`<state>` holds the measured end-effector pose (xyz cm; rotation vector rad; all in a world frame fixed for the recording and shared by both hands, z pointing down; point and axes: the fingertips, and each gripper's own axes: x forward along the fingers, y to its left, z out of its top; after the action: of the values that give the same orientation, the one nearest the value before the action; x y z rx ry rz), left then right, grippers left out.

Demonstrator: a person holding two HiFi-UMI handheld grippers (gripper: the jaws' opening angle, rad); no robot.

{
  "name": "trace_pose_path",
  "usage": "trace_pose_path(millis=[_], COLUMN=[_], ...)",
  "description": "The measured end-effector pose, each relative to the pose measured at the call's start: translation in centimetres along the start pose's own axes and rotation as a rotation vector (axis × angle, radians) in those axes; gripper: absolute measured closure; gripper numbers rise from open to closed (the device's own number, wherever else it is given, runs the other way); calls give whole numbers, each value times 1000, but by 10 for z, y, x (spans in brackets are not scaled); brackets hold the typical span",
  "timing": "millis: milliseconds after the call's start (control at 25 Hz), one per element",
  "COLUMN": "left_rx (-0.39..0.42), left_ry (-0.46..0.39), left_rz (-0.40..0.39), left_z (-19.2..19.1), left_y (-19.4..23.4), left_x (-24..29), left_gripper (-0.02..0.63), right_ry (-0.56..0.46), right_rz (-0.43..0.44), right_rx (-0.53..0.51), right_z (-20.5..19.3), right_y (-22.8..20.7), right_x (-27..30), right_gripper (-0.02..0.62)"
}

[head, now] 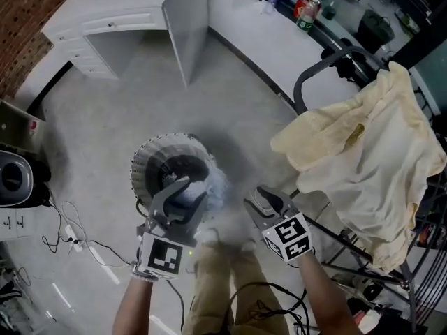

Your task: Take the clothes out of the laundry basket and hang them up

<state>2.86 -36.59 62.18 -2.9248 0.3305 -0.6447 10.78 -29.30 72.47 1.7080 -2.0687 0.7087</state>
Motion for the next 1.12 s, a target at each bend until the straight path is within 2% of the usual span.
trace_pose_path(millis=[280,600,800,1000,1040,1120], left_rx=[-2,-22,-14,8,6,0], left_ry=[22,11,6,4,5,3], left_rz=[-38,-43,-43,-59,-61,-58], left_z=[-53,-94,-112,-123,-123,-123], left_y=[9,23,30,34,35,38], left_x=[22,38,46,53,53,54], left_gripper=[472,472,472,472,472,472], right_ry=[138,279,314,313,317,335], right_rz=[21,77,98,162,181,208], right_rx=[58,66,104,150,151,115], right_z=[-76,-146,-168,-173,-173,-173], right_y=[-14,-25,-30,-25,-22,-14], right_x=[83,169,208,226,227,228], right_gripper=[414,397,360,360,367,427])
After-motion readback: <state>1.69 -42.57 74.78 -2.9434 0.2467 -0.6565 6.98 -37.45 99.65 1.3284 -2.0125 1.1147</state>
